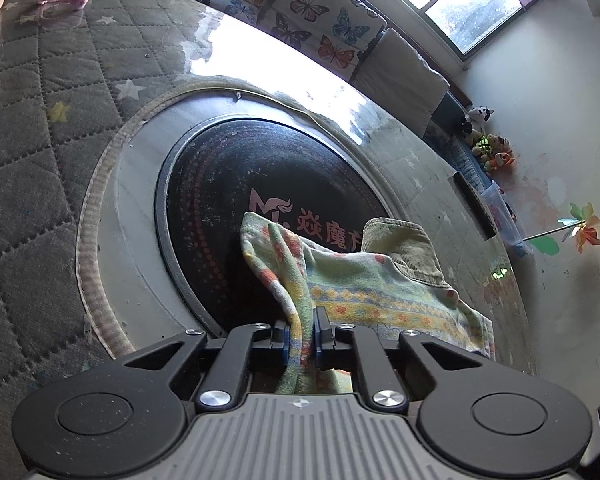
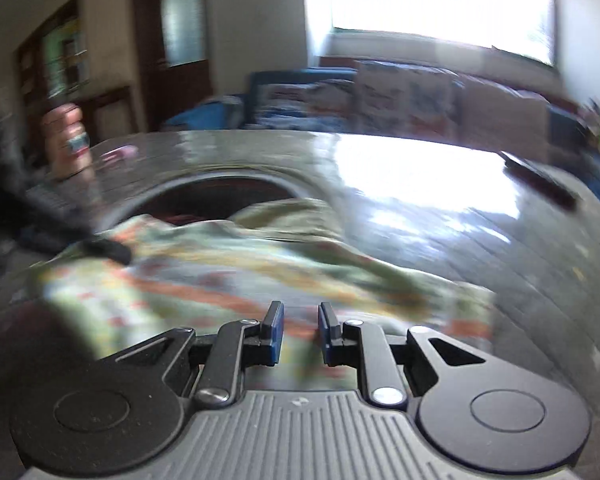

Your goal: Fold clothes

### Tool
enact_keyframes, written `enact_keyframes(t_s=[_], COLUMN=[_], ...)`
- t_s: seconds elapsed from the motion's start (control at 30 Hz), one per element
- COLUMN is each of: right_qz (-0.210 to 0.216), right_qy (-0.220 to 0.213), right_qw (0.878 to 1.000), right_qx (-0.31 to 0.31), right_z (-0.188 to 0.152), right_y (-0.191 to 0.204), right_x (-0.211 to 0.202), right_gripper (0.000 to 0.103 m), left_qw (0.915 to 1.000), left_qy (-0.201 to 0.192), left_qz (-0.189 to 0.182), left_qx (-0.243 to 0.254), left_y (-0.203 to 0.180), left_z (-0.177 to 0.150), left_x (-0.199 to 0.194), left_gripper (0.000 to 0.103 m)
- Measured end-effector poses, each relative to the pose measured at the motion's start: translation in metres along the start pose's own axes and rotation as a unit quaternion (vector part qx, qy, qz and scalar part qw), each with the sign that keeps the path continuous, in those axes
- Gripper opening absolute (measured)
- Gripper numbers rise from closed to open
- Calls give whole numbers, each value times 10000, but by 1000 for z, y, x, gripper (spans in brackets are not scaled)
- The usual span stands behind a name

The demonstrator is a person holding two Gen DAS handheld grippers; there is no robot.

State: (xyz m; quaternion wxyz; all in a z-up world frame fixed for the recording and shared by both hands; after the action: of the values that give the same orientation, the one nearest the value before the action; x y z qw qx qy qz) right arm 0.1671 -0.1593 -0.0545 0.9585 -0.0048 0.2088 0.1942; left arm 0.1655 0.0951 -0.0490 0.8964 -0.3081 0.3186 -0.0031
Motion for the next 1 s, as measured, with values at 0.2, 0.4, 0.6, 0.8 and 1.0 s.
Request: enact_keyframes(t_s=[0.2,0.4,0.6,0.8,1.0], right_qz=[-585,-1012,-1114,-829,-809], right_qy=[-156,-155,-211,-223,-469], right_qw=[9980,9939,9900,9923,9887], right_qx=[182,417,833,894,1172], right_z=[-4,-5,-7,-6,1], right_y=[-47,-73,-80,-62,-62], right_x=[-2,-1,4,7,-8], right_gripper=[19,48,56,25,10], left_qw=[10000,9998,9995,9990,9978], left_qy=[4,-11,-11,-55,-192], left_qz=[27,89,142,194,104], left_qx=[52,184,269,388,621], left_y=[0,-2,-4,-7,-25], left_z=[0,0,1,2,10], left_x=[0,1,3,3,-4], left_gripper=[12,12,12,12,11])
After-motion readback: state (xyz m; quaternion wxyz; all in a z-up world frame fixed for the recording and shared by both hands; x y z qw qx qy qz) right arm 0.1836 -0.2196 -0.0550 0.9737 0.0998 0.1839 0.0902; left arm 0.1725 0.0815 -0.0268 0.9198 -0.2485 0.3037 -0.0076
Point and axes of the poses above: each gripper's, at about its wrist camera, not at the fingertips, and x roughly the way its jaws point, y to its left, z to its top, the point moved 8 cm from there along x, roughly the way its jaws point, and after that the axes turned 14 degrees about -y, right-handed, at the moved point
